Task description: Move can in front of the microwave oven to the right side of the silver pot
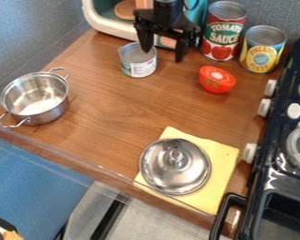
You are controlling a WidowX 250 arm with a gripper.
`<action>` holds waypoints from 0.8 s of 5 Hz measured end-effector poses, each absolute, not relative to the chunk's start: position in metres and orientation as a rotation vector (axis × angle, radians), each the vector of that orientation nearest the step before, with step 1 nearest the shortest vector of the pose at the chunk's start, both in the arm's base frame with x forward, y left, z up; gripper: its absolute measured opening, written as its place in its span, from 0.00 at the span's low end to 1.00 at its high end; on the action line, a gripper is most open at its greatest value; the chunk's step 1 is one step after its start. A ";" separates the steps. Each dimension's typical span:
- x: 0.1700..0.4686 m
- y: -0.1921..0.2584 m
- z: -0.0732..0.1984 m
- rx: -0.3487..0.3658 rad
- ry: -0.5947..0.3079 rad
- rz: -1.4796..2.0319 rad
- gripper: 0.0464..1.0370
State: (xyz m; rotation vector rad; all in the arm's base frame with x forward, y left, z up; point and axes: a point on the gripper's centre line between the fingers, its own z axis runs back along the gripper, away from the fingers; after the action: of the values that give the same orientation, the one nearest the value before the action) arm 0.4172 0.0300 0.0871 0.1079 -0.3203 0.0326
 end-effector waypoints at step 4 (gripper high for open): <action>0.455 0.084 0.077 0.113 -0.397 0.111 0.96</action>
State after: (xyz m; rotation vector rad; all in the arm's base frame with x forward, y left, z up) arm 0.4546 0.0836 0.0772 0.1128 -0.3974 0.1108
